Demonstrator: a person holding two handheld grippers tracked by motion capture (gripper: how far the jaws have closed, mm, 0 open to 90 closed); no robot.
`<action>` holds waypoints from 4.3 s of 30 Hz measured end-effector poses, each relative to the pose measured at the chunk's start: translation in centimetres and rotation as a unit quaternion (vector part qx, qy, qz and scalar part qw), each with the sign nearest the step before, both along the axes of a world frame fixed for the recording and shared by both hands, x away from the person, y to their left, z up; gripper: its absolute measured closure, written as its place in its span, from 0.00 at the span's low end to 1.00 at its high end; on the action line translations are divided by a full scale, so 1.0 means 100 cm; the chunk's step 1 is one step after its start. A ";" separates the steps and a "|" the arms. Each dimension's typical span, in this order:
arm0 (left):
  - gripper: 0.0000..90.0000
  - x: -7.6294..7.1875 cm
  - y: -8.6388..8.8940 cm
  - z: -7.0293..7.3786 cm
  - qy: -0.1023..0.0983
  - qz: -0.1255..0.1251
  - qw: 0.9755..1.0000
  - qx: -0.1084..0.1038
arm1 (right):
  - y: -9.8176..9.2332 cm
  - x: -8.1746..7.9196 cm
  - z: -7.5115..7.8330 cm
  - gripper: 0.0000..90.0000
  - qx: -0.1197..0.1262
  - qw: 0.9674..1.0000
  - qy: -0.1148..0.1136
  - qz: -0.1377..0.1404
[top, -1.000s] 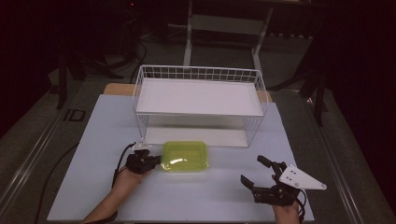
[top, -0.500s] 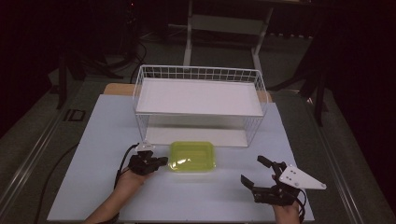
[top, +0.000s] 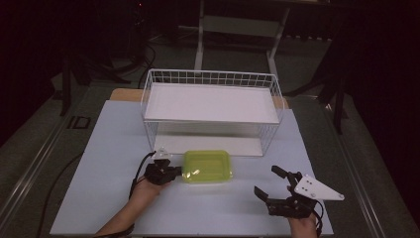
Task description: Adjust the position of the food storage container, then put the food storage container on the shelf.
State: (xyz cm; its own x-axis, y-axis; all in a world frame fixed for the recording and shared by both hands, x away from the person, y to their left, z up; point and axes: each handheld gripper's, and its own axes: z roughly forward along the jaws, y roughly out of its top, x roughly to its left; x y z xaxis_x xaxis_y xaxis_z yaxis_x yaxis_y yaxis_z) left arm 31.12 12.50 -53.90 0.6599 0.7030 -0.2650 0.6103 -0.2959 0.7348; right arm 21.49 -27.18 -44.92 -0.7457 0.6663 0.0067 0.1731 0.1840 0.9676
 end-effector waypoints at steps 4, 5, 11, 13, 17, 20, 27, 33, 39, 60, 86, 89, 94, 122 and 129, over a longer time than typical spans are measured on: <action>1.00 0.004 -0.011 -0.002 0.002 -0.009 1.000 0.003 | -0.001 0.000 0.000 0.14 0.000 1.000 -0.001 0.001; 1.00 0.005 -0.014 -0.002 0.001 -0.010 1.000 0.005 | -0.001 0.000 0.000 0.14 0.000 1.000 -0.001 0.001; 1.00 0.013 -0.027 -0.001 -0.001 -0.013 1.000 0.000 | -0.001 -0.001 0.000 0.14 0.001 1.000 0.000 0.003; 1.00 0.015 -0.029 -0.001 -0.001 -0.014 1.000 0.001 | 0.000 -0.002 -0.001 0.14 -0.001 1.000 0.000 0.005; 1.00 0.017 -0.031 -0.001 -0.003 -0.009 1.000 0.002 | 0.001 -0.002 -0.001 0.14 -0.002 1.000 0.001 0.008; 1.00 0.020 -0.030 -0.002 -0.004 0.007 1.000 0.001 | 0.001 -0.002 -0.002 0.15 -0.003 1.000 0.002 0.010; 1.00 0.007 -0.007 0.003 -0.009 0.013 1.000 -0.010 | 0.002 -0.002 -0.002 0.15 -0.002 1.000 0.009 0.010; 0.85 -0.019 0.019 0.016 -0.037 0.005 0.999 -0.017 | 0.005 -0.003 -0.002 0.16 -0.021 1.000 0.019 0.003; 0.57 -0.038 0.032 0.029 -0.046 -0.029 0.997 -0.058 | 0.010 -0.002 -0.004 0.14 -0.047 0.999 0.018 -0.009; 0.34 -0.031 0.004 0.071 -0.040 -0.037 0.994 -0.091 | 0.021 0.032 0.014 0.13 -0.012 0.996 0.083 0.000; 0.43 0.023 -0.020 0.036 0.146 0.090 0.981 -0.087 | 0.028 0.114 -0.055 0.39 0.084 0.909 0.402 -0.069; 0.52 0.025 -0.021 0.031 0.159 0.095 0.979 -0.083 | 0.031 0.117 -0.062 0.45 0.077 0.902 0.419 -0.074; 0.64 0.026 -0.025 0.025 0.171 0.087 0.978 -0.085 | 0.033 0.119 -0.068 0.53 0.082 0.895 0.433 -0.071; 0.89 0.004 -0.033 0.036 0.170 0.094 0.977 -0.085 | 0.044 0.101 -0.060 0.89 0.048 0.915 0.389 -0.097; 0.90 0.008 -0.023 0.049 0.139 0.107 0.979 -0.100 | 0.051 0.103 -0.046 0.89 0.062 0.924 0.368 -0.086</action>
State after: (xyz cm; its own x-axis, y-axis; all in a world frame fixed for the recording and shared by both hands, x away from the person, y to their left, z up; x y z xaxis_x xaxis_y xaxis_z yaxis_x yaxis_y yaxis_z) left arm 31.90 10.24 -49.02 0.3853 0.7338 -0.5596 0.8275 -0.0064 0.5614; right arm 31.83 -22.06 -49.50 -0.3921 0.7343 0.5541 0.8089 -0.0117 0.5879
